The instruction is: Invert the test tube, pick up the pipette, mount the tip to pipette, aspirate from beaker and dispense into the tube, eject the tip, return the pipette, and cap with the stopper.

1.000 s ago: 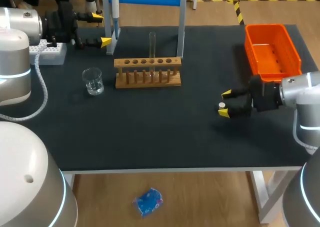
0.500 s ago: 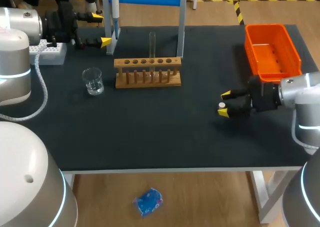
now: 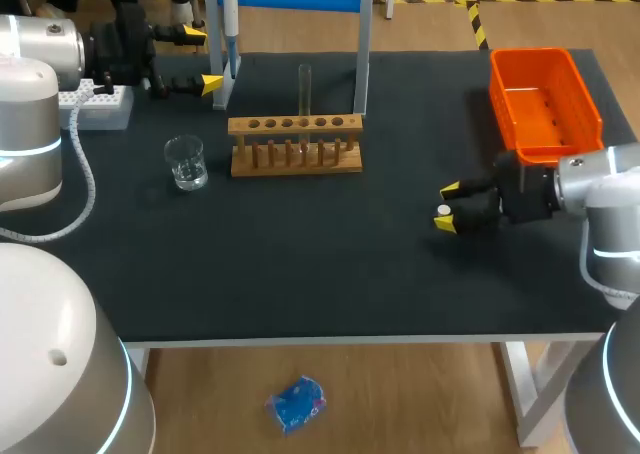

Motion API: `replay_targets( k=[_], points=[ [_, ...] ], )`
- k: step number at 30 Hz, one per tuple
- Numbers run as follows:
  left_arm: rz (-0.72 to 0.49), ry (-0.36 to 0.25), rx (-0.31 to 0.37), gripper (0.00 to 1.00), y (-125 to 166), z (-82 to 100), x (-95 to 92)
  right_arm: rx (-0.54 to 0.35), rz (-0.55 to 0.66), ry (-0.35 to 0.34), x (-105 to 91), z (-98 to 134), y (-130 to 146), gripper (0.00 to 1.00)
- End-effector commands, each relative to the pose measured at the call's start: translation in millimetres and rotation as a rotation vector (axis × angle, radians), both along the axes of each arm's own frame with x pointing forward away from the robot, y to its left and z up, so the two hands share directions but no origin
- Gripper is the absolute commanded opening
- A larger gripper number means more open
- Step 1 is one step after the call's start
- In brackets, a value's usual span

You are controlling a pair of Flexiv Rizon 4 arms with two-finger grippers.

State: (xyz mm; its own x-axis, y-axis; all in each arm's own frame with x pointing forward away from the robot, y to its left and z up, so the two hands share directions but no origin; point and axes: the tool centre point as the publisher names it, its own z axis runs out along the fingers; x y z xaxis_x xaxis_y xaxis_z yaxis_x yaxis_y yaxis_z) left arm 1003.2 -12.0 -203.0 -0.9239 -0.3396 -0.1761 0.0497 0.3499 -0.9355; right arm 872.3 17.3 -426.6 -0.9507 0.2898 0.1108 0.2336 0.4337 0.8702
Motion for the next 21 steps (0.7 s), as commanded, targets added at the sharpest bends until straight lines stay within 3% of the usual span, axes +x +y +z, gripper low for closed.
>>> replay_targets(
  k=[1, 2, 3, 9, 12, 21],
  points=[
    [-0.004, 0.003, 0.001, 1.00, 1.2, 1.0, 0.2, -0.002, -0.003, -0.003, 0.1, -3.3, 1.5, 0.71],
    [-0.004, 0.003, 0.001, 1.00, 1.2, 1.0, 0.2, -0.003, -0.003, -0.002, 0.2, -3.5, 1.6, 0.65],
    [-0.004, 0.003, 0.001, 1.00, 1.2, 1.0, 0.2, -0.003, -0.003, -0.003, 0.2, -3.6, 1.6, 0.49],
    [-0.004, 0.003, 0.001, 1.00, 1.2, 1.0, 0.2, -0.005, -0.004, -0.003, 0.4, -3.9, 1.7, 0.33],
    [-0.004, 0.003, 0.001, 1.00, 1.2, 1.0, 0.2, -0.004, -0.004, -0.006, 0.7, -3.7, 1.9, 0.03],
    [-0.004, 0.003, 0.001, 1.00, 1.2, 1.0, 0.2, 0.004, -0.010, -0.017, 1.0, 2.3, 1.2, 0.00]
  ],
)
